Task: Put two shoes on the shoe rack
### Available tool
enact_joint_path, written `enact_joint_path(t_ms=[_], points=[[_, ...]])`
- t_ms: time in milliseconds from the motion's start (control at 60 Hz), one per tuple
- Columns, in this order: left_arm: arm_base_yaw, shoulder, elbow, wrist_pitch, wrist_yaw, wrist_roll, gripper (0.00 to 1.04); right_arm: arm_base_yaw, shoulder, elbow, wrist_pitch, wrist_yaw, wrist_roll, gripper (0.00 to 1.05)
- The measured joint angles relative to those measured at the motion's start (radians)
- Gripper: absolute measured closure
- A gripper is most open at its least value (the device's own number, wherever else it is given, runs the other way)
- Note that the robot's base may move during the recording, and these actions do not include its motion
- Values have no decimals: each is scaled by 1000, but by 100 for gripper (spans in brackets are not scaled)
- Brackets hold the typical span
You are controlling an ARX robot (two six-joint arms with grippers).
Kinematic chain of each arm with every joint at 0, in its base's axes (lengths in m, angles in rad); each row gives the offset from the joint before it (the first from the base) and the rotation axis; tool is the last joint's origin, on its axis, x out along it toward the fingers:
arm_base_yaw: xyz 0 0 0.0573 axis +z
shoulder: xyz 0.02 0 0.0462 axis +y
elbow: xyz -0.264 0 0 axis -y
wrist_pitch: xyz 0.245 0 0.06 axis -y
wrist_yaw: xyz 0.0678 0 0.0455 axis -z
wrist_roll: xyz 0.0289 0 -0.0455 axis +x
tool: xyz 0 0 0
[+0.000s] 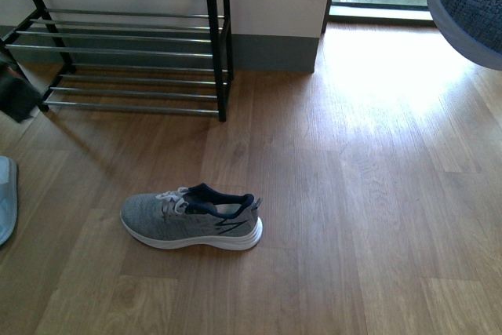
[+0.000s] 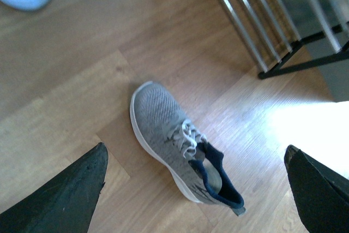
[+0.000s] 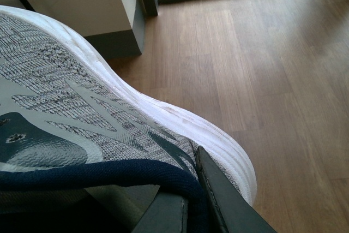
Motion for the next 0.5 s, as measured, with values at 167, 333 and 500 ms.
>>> enact_joint_path(t_ms=[167,333,500], points=[[-42,301,174,-5,63,-102,9,0,0,0,0,0,0,103],[-72,542,346,-29,114,-151,9,0,0,0,0,0,0,103],[-100,700,518,-42,166,-174,9,0,0,0,0,0,0,103]])
